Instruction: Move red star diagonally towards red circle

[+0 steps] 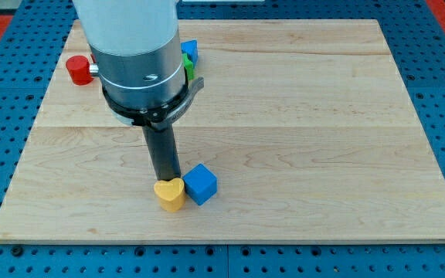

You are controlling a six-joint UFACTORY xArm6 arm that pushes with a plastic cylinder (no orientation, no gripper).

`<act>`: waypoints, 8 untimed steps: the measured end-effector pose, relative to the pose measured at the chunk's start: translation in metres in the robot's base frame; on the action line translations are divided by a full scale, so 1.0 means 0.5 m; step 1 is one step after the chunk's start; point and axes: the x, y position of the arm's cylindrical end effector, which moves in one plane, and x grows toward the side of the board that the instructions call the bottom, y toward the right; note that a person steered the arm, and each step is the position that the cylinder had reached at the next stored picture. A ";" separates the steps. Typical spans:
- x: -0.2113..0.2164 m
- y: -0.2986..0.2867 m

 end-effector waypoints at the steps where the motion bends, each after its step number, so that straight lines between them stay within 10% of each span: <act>1: -0.092 0.005; 5: -0.132 0.003; 8: -0.131 -0.220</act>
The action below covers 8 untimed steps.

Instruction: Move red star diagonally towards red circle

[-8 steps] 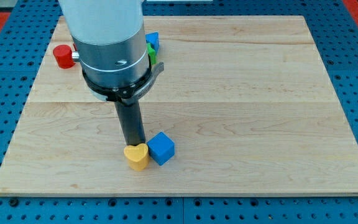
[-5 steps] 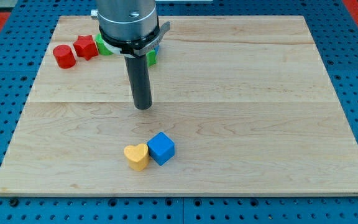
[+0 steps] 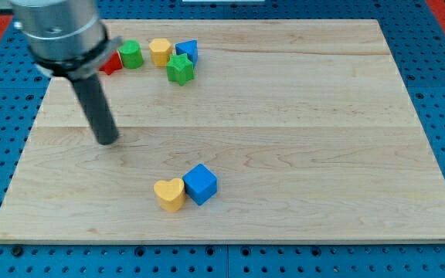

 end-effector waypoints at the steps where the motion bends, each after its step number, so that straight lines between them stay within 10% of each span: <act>1: -0.049 -0.095; 6: -0.396 0.002; 8: -0.260 -0.045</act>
